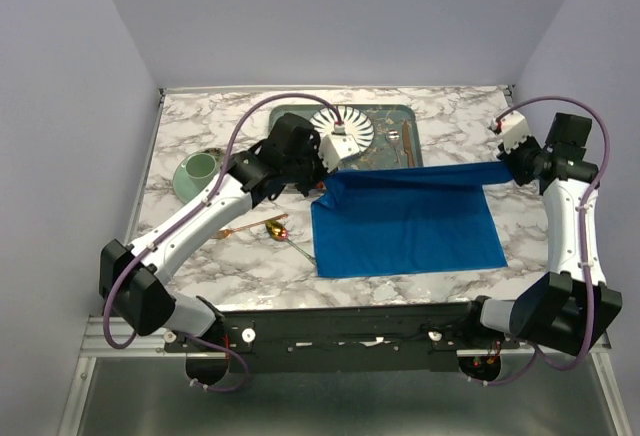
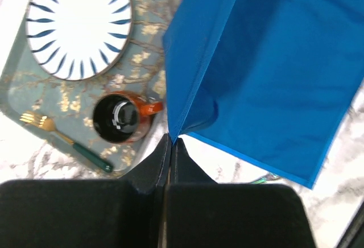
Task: Fold the napkin into a case and place the utensils inside
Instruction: Fold and flatten the napkin at the center of the board.
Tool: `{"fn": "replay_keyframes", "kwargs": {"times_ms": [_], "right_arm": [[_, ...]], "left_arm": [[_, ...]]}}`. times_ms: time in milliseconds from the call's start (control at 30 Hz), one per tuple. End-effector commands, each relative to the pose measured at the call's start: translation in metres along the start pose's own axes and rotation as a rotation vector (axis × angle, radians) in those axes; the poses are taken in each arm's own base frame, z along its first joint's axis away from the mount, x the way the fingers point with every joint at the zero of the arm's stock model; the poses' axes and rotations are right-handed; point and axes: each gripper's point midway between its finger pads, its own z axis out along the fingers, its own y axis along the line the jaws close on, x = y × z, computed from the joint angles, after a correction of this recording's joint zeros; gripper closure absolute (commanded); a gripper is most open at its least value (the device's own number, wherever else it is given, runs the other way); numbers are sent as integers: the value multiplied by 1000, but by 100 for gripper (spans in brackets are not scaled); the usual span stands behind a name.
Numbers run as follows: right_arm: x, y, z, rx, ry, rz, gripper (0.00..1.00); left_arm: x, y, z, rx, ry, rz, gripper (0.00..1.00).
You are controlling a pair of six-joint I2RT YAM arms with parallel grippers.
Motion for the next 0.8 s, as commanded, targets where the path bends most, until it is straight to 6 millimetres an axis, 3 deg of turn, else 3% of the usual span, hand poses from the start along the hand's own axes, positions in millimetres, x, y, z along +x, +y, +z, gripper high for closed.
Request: {"fn": "replay_keyframes", "kwargs": {"times_ms": [0, 133, 267, 600, 767], "right_arm": [[47, 24, 1, -72, 140, -36, 99], [90, 70, 12, -197, 248, 2, 99], [118, 96, 15, -245, 303, -7, 99], [164, 124, 24, -296, 440, 7, 99], [185, 137, 17, -322, 518, -19, 99]], "left_arm": [[55, -50, 6, 105, 160, 3, 100], [90, -78, 21, 176, 242, -32, 100], [118, -97, 30, 223, 307, -33, 100], [158, -143, 47, 326, 430, 4, 100], [172, -158, 46, 372, 477, 28, 100]]}}
